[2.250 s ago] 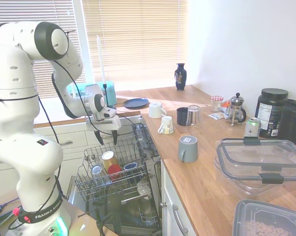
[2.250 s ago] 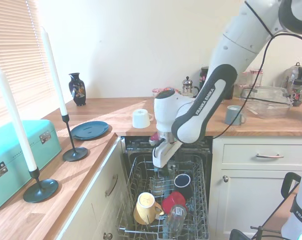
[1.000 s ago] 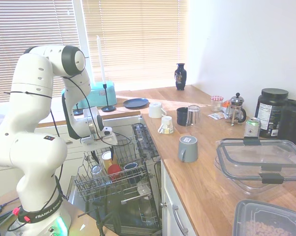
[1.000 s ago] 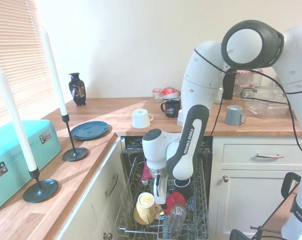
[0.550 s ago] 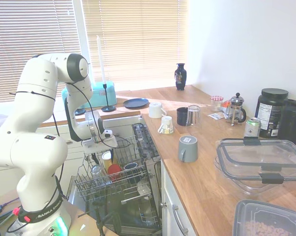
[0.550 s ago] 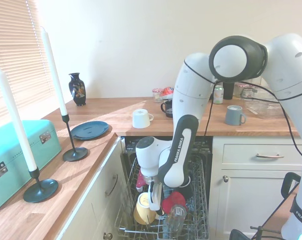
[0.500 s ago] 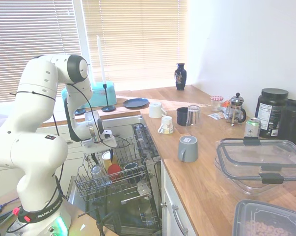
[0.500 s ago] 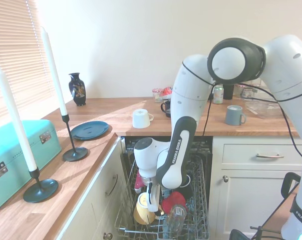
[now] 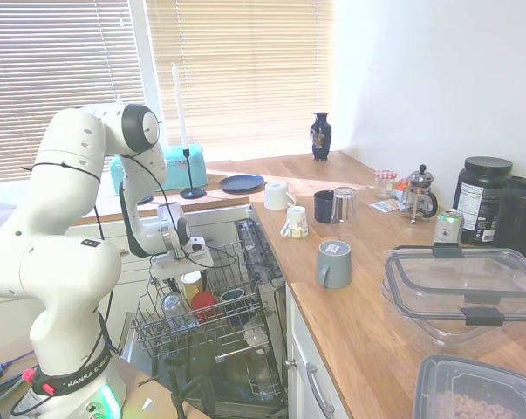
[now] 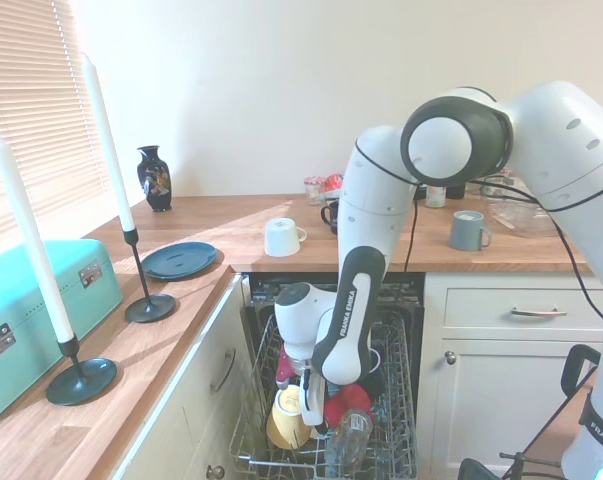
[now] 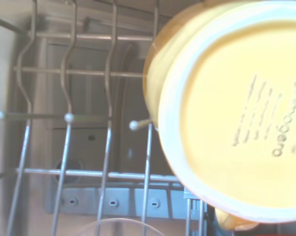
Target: Unload the yellow mug from the dishwasher
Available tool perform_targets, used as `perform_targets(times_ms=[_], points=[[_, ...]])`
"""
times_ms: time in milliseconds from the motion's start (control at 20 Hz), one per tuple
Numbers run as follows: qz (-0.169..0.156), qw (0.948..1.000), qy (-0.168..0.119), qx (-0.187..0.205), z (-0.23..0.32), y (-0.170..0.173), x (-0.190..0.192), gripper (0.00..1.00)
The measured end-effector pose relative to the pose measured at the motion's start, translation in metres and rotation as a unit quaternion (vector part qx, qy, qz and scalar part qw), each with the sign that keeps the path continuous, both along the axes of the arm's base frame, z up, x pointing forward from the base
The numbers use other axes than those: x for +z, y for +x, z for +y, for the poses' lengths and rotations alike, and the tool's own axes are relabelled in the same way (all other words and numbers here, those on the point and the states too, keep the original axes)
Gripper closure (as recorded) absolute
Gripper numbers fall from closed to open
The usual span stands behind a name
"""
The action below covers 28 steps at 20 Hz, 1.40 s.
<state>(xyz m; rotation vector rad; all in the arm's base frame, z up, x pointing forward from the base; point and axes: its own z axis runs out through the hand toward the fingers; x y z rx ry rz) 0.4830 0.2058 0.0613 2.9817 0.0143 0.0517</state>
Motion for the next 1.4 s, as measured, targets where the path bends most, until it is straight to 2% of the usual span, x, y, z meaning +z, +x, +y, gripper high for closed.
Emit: perform_targets(times_ms=[350,600,950,1000,1400], points=[[-0.018,0.9998,0.000,-0.007,-0.005,0.014,-0.016,0.00],[-0.015,0.9999,-0.002,0.002,0.001,0.014,-0.035,0.00],[-0.017,0.9998,0.002,0.009,0.009,0.024,-0.044,0.00],[-0.018,0.9998,0.003,0.008,0.010,0.025,-0.045,1.00],[-0.022,0.9998,0.003,0.001,0.005,0.037,-0.045,1.00]])
